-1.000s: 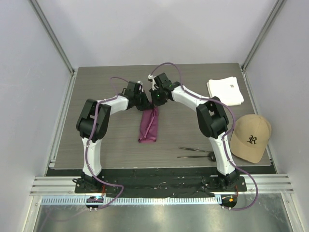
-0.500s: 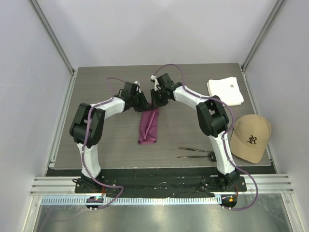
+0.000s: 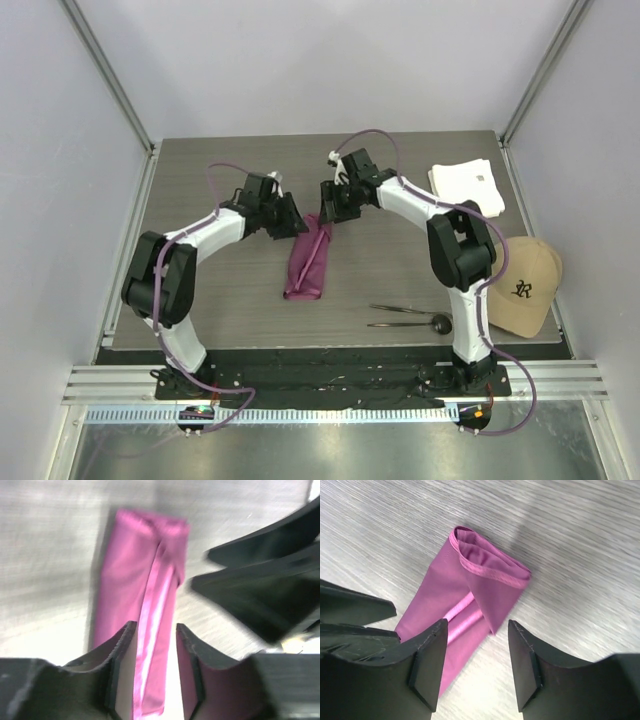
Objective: Fold the napkin into a case and place the utensils inside
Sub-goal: Stuff the top corner of the smaller-rectangle-folded napkin into the folded napkin, then smooth out the smaller rectangle-folded napkin at the center of the board.
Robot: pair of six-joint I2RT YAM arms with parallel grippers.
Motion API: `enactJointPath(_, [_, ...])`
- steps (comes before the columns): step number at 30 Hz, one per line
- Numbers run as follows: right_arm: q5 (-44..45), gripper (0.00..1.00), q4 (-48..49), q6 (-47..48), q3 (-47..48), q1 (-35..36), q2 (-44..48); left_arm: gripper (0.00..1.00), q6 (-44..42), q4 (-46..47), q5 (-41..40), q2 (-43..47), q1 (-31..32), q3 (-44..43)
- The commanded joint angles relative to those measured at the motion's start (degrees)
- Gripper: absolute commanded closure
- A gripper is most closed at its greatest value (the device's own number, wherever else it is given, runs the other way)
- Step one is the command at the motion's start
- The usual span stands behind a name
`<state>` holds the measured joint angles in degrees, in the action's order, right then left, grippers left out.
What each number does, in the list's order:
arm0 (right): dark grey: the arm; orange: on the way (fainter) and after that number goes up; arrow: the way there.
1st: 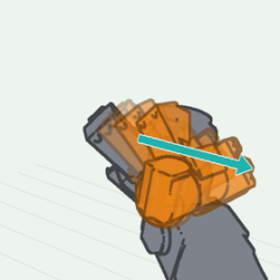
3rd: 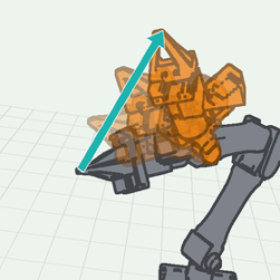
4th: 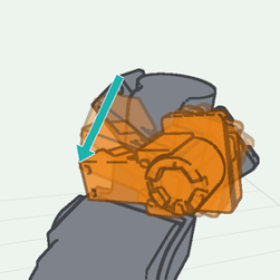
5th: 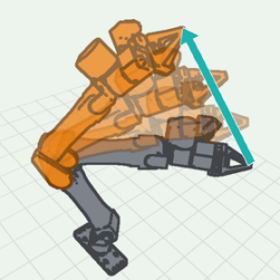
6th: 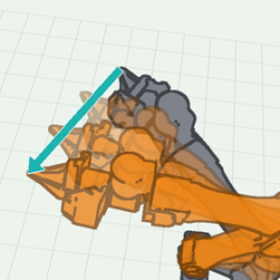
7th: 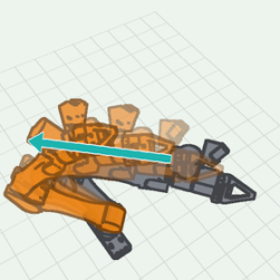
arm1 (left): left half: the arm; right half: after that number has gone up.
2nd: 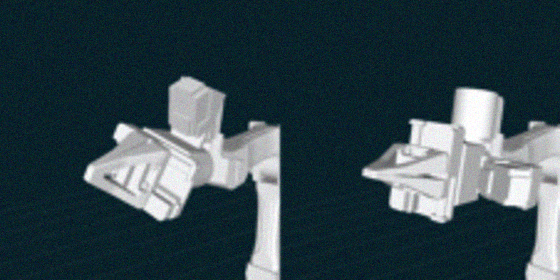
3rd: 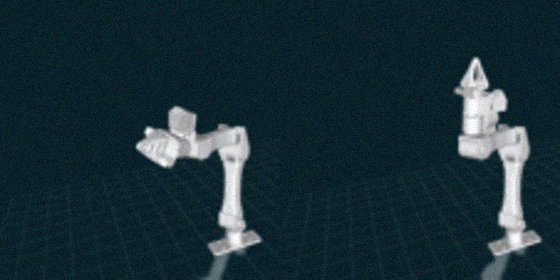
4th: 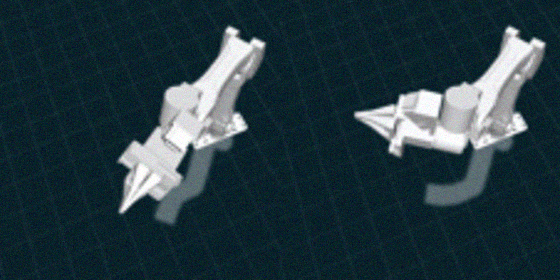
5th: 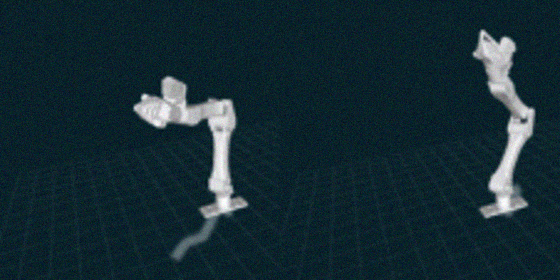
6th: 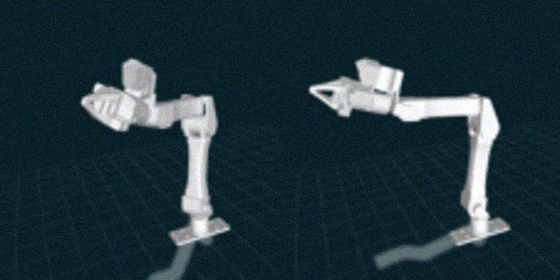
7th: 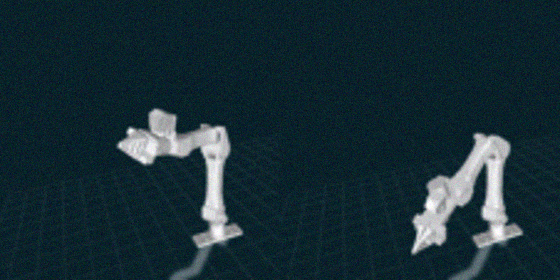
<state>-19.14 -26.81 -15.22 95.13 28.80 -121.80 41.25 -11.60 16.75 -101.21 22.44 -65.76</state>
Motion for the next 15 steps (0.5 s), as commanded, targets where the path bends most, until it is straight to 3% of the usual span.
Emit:
enactJointPath(1, [-2.1, 0.43, 2.1, -1.8, -3.5, -1.5, 5.6, 0.55, -5.3, -5.6, 0.3, 6.7, 1.9, 0.6])
enactJointPath(5, [-3.9, 0.43, 5.2, -5.4, -9.1, -1.8, 8.7, 0.53, -10.8, -11.4, -4.5, 11.5, 5.6, 1.7])
enactJointPath(10, [-10.4, 0.44, 18.5, -14.6, -24.3, -1.6, 15.9, 0.47, -16.5, -19.1, -10.9, 12.4, 12.3, 0.6])
enactJointPath(15, [-12.8, 0.52, 25.0, -20.5, -34.8, -0.3, 22.2, 0.45, -17.1, -25.2, -16.4, 12.6, 17.2, 0.5])
